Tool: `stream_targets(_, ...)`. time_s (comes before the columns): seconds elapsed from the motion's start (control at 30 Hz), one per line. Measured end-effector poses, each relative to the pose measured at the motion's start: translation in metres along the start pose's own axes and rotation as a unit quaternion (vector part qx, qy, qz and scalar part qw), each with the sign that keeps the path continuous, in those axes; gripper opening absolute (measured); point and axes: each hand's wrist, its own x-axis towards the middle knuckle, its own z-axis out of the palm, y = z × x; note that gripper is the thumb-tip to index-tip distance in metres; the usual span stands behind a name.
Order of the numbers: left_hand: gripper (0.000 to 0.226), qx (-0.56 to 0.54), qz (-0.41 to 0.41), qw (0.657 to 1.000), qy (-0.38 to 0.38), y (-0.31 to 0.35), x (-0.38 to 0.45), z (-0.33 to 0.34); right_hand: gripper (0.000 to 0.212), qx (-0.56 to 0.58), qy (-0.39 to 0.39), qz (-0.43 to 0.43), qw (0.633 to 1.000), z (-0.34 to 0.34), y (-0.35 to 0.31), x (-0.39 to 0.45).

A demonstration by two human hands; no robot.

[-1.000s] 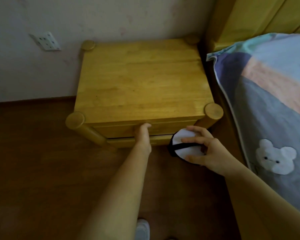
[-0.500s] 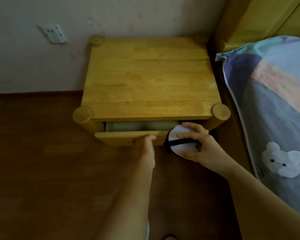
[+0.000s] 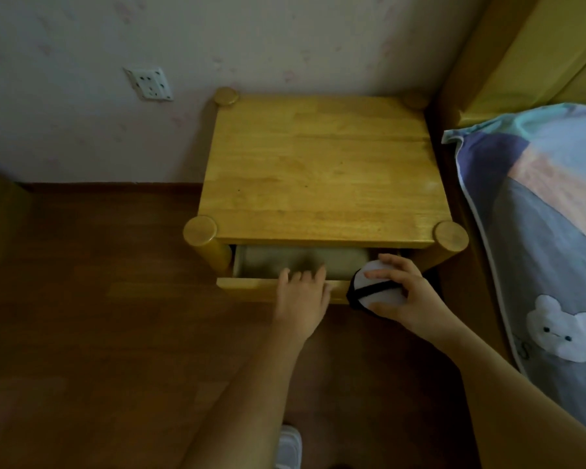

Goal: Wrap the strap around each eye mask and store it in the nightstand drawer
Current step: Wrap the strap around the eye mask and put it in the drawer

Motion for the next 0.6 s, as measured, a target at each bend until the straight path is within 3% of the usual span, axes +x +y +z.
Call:
stream_targets(0.2, 0.050, 0.004, 0.001, 0.999, -0.036, -0.006, 0.008, -0.012, 0.043, 0.027, 0.037, 0.004, 0.999, 0.009, 0.002, 0.009)
stream_targets(0.47, 0.056, -0.030, -0.024, 0.995, -0.097, -0.008, -0.003, -0.010, 0.041, 0.021, 0.026, 0.012, 0.999, 0.032, 0.021, 0.022)
stream_targets(0.6, 0.057, -0.081, 0.005, 0.985, -0.150, -0.008, -0.002, 0.005, 0.043, 0.027, 0.005, 0.008, 1.000, 0.042, 0.029, 0.029)
